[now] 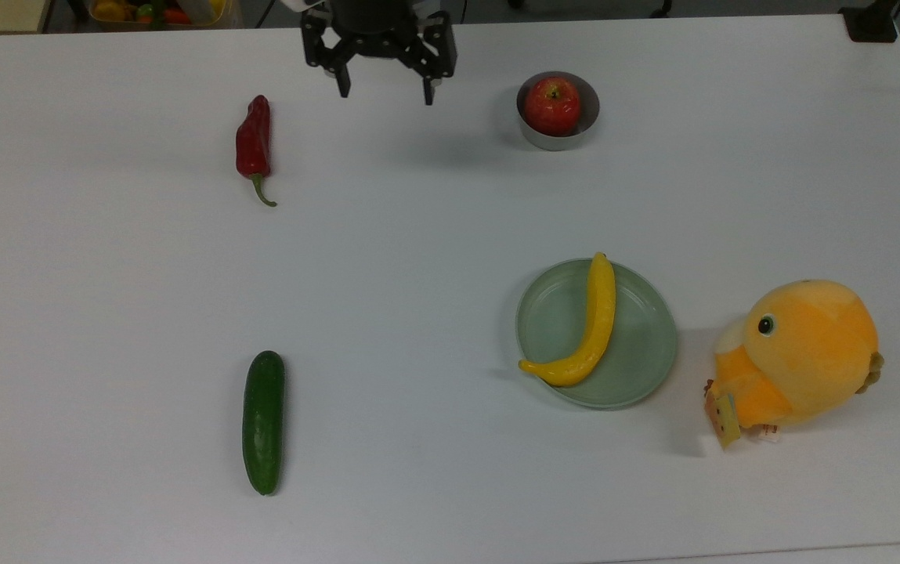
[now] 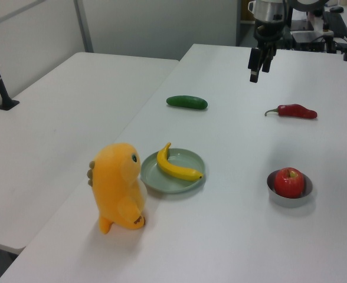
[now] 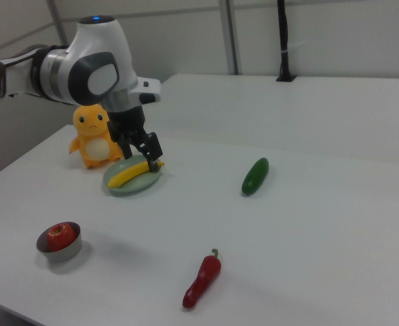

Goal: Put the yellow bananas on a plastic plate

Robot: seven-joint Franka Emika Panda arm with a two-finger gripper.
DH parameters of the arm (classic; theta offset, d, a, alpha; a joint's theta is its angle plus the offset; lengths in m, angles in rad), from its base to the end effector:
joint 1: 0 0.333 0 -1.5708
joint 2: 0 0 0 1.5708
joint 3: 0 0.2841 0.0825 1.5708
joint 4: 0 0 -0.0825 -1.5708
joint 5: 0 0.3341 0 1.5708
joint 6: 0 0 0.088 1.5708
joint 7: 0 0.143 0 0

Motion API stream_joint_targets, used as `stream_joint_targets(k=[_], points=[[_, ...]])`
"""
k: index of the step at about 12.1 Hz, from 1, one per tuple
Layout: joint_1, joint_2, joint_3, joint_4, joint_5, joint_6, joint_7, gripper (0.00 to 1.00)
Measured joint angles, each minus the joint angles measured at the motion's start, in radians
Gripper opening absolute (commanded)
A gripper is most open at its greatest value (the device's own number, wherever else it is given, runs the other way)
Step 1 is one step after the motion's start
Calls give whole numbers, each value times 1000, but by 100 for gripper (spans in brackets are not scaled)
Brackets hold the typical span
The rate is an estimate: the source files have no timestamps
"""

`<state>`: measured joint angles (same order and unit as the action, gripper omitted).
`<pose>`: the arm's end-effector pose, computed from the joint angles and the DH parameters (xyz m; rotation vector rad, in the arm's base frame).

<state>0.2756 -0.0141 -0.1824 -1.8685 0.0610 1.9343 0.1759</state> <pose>0.5187 0.0544 0.4685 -3.0651 0.1568 -0.1087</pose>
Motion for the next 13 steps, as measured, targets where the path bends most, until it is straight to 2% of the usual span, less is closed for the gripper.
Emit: stream_joint_targets(k=[2,4,5,7,10,13], points=[[-32,12,22,-1,0,0,0,100],[-111,39,132,-2,-7,3,0,100],[-129,57,169,-2,-25,10,2,100],[-131,80,188,-2,-65,19,3,100],[-131,82,189,-2,-110,20,3,100],[-131,82,189,-2,-117,20,3,100]])
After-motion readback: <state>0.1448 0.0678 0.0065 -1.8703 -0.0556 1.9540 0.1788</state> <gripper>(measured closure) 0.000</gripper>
